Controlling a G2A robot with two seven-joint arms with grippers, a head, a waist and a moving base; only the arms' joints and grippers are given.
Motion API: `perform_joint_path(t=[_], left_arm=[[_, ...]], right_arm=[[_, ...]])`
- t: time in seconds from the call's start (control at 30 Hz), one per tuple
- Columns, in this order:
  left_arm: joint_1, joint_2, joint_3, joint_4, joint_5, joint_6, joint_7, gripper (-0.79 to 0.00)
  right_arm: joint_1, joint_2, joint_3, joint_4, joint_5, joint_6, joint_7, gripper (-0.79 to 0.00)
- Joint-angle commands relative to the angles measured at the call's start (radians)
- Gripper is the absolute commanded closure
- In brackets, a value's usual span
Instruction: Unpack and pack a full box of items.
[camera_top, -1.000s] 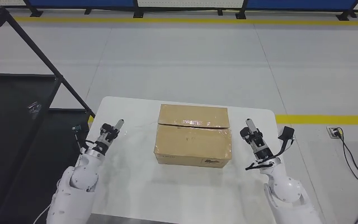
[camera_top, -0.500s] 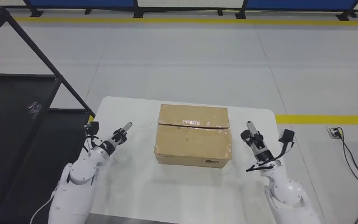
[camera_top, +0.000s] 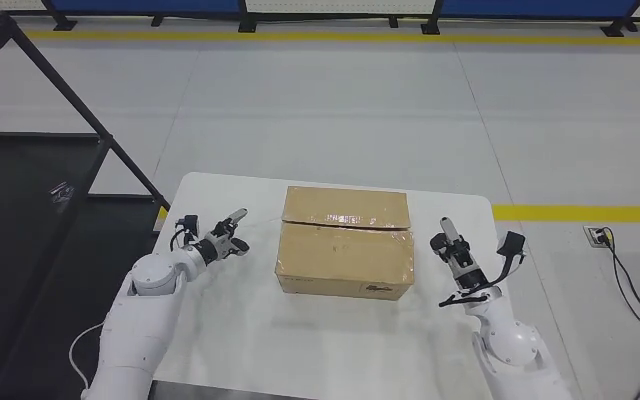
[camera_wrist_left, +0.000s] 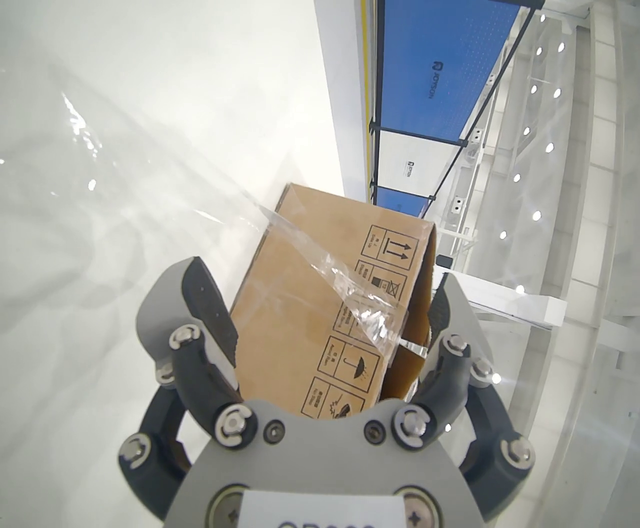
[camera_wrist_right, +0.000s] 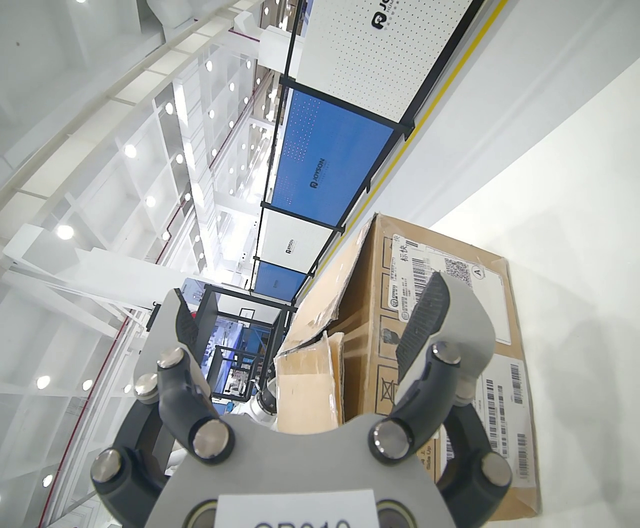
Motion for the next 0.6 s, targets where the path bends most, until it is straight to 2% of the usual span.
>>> perform_joint_path(t=[0.0,0.33,0.57], left_arm=[[-0.033,-0.009,0.018,0.057,-0.016,0.000,0.019,-0.785],[-0.165,-0.051,0.061,0.286,-0.108,-0.042,0.073,-0.785],[-0.217,-0.069,0.053,0.370,-0.170,-0.094,0.145,-0.785]], right_arm=[[0.000,0.000,0.001,0.001,0.001,0.002,0.000,-0.785],[-0.006,0.000,0.005,-0.014,-0.007,0.014,-0.009,-0.785],[-0.024,0.001,0.015,-0.037,-0.015,0.024,-0.018,-0.785]])
